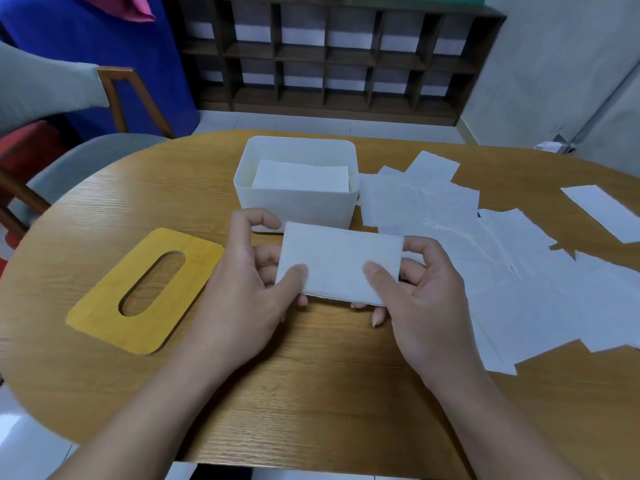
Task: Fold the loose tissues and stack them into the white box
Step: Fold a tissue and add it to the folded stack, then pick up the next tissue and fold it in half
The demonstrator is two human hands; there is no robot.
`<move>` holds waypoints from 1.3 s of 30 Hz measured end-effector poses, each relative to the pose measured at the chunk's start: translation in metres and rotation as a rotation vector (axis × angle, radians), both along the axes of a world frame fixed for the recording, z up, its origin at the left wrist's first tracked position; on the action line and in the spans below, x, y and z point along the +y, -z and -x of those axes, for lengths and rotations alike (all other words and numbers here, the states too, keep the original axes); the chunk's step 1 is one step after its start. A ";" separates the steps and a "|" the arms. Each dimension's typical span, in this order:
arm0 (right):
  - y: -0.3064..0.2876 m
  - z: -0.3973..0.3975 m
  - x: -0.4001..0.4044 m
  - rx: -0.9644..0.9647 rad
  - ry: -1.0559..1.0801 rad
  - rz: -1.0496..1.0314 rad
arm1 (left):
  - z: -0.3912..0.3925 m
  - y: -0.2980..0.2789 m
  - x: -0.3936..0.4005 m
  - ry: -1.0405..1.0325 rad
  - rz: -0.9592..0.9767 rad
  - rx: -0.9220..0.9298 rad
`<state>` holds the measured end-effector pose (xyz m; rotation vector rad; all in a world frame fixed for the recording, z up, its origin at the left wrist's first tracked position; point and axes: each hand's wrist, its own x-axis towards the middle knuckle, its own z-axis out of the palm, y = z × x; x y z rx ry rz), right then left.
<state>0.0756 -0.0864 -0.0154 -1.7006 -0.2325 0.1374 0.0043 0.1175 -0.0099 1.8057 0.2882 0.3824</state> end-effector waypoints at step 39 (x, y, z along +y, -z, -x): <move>-0.078 -0.092 0.043 -0.623 0.009 0.690 | -0.079 -0.018 0.025 -0.310 -0.777 -0.241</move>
